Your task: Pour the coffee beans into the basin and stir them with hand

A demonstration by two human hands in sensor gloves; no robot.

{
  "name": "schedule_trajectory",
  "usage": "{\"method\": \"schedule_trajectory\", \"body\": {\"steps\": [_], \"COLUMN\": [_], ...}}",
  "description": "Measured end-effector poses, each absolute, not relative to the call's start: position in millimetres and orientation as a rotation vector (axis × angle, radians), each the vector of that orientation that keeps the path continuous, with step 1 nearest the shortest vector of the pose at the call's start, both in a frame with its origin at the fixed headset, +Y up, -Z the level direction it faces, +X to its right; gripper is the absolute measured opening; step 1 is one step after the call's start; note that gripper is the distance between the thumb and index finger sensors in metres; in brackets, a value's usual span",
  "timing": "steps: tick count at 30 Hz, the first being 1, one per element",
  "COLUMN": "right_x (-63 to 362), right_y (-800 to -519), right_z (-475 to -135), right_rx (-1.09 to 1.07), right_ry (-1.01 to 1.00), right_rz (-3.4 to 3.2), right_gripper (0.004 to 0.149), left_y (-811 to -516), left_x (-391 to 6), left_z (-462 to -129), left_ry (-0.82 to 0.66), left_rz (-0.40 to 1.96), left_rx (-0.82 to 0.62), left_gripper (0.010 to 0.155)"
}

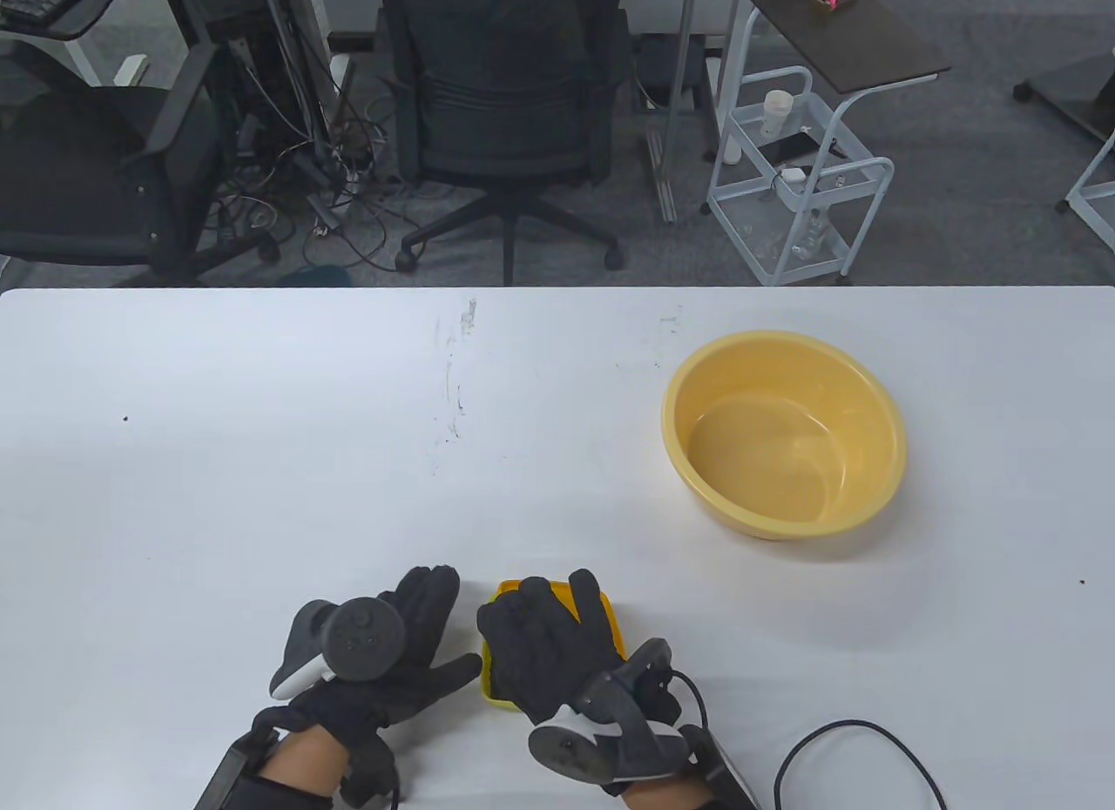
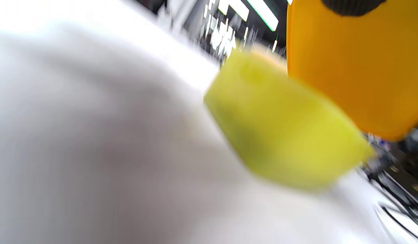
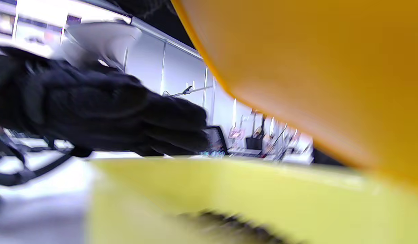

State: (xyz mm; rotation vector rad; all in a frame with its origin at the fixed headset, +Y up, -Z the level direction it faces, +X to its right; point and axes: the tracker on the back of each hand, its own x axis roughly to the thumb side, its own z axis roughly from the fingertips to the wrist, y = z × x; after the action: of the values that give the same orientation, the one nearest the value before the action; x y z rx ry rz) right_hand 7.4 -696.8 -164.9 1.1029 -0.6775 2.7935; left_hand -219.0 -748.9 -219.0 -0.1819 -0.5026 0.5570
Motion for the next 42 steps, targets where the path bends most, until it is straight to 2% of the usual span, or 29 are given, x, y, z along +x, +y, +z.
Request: {"method": "schedule_trajectory", "body": {"steps": [1, 6, 9, 10, 12, 14, 17, 20, 22, 25, 28, 33, 37, 42], "right_x": [8.6, 1.2, -4.5, -4.7, -3.4, 0.4, 16.3, 39.3, 58.6, 73.2, 76.2, 77.4, 79.1, 75.7], "right_y": [-692.0, -686.1, -684.8, -684.3, -682.3, -682.3, -678.2, -679.0, -689.1, -704.0, -712.0, -717.1, -721.3, -723.9], "right_z": [-159.9, -142.4, -133.3, -131.8, -130.3, -132.1, -143.8, -161.6, -180.0, -197.9, -205.5, -208.4, -211.4, -212.1], "right_rx": [1.149, 1.345, 1.418, 1.424, 1.414, 1.37, 1.144, 0.862, 0.687, 0.547, 0.519, 0.496, 0.469, 0.476], "right_ry": [-0.702, -0.73, -0.788, -0.799, -0.845, -0.853, -0.84, -0.689, -0.566, -0.36, -0.306, -0.277, -0.227, -0.16], "right_rz": [2.78, 2.624, 2.56, 2.539, 2.495, 2.496, 2.583, 2.66, 2.704, 2.711, 2.717, 2.743, 2.751, 2.74], "right_gripper": [0.058, 0.055, 0.054, 0.054, 0.054, 0.056, 0.072, 0.078, 0.078, 0.076, 0.075, 0.075, 0.075, 0.075], "left_y": [-737.1, -709.5, -703.2, -702.2, -698.4, -693.7, -685.1, -686.0, -699.8, -725.4, -743.1, -764.6, -771.9, -770.3], "left_x": [-218.6, -202.8, -195.4, -194.5, -193.3, -194.5, -206.6, -242.1, -274.6, -303.8, -314.9, -323.7, -327.6, -327.5], "left_z": [-212.5, -181.6, -169.7, -168.0, -164.1, -160.7, -162.3, -184.6, -204.9, -221.8, -228.9, -236.0, -237.3, -236.2], "left_ry": [-0.525, -0.564, -0.572, -0.592, -0.601, -0.599, -0.51, -0.319, -0.143, -0.006, 0.123, 0.284, 0.326, 0.354], "left_rz": [0.492, 0.159, 0.032, 0.025, 0.015, -0.012, -0.009, 0.367, 0.743, 1.039, 1.15, 1.187, 1.257, 1.188], "left_rx": [-0.089, 0.174, 0.31, 0.332, 0.379, 0.421, 0.477, 0.316, 0.112, -0.067, -0.193, -0.293, -0.343, -0.343], "left_gripper": [0.093, 0.094, 0.081, 0.071, 0.055, 0.051, 0.048, 0.048, 0.048, 0.049, 0.051, 0.052, 0.056, 0.069]}}
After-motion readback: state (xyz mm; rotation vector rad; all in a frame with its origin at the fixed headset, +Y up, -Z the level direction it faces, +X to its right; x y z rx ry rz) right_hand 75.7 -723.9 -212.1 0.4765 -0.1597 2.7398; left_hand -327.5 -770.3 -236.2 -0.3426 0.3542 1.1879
